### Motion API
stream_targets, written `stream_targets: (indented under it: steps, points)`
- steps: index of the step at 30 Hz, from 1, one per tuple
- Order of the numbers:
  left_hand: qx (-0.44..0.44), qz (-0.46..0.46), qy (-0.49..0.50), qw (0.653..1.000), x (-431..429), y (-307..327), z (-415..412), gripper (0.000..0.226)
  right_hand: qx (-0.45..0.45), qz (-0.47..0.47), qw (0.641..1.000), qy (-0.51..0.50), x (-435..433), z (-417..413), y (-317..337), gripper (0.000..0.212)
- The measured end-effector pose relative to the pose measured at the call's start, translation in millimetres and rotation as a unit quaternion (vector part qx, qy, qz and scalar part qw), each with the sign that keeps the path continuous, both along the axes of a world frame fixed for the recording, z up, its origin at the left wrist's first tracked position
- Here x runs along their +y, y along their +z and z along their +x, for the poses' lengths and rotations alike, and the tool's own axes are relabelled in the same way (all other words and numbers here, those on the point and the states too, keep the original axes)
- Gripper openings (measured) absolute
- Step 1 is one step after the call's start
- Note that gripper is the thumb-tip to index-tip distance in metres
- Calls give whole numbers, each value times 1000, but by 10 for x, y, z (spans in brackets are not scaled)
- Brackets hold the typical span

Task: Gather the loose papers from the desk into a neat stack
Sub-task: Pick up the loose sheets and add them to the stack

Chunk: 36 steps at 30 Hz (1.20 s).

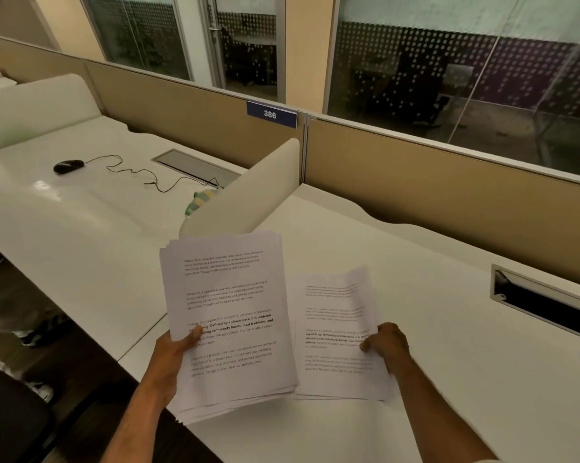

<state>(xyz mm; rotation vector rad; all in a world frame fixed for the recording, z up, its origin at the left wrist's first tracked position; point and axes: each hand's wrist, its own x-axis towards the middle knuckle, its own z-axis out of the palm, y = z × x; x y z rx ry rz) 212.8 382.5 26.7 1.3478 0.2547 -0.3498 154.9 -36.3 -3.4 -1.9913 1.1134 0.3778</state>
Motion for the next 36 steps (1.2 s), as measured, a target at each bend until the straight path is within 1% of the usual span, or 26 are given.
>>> stream_targets:
  steps: [2, 4, 6, 8, 11, 14, 19, 22, 26, 28, 30, 34, 36]
  points:
    - [-4, 2, -8, 1000, -41, 11, 14, 43, -53, 64, 996, -22, -56, -21, 26, 53]
    - [-10, 4, -16, 1000, -89, 40, 33, 44, -130, 128, 982, -46, -128, -86, 170, 42]
    - [-16, 6, -23, 1000, -133, 77, 57, 44, -213, 186, 957, -59, -253, -173, 388, 41]
    - [-20, 5, -28, 999, -181, 113, 81, 39, -281, 231, 929, -70, -417, -286, 634, 42]
    - [-22, 1, -42, 999, -262, 154, 97, 37, -349, 292, 887, -82, -589, -483, 1002, 41]
    - [-22, -2, -62, 998, -392, 185, 90, 37, -361, 321, 873, -63, -534, -624, 1214, 40]
    - [-22, -23, -115, 993, -728, 220, 24, 45, -330, 339, 881, -5, -43, -643, 1130, 40]
    - [-13, -40, -149, 988, -928, 234, -47, 49, -314, 350, 883, -17, 187, -677, 978, 38]
    - [-5, -46, -162, 986, -1138, 204, -162, 50, -329, 368, 869, -37, 282, -787, 839, 40]
    - [13, -53, -166, 985, -1212, 190, -214, 52, -344, 377, 859, -34, 269, -856, 804, 44]
    - [15, -55, -184, 981, -1293, 202, -280, 54, -362, 369, 856, -15, 245, -920, 794, 54]
    - [-8, -36, -215, 976, -1515, 241, -467, 56, -374, 317, 871, -17, 203, -1024, 812, 76]
    - [-9, -27, -224, 974, -1649, 229, -565, 55, -372, 309, 875, -9, 131, -1094, 807, 79]
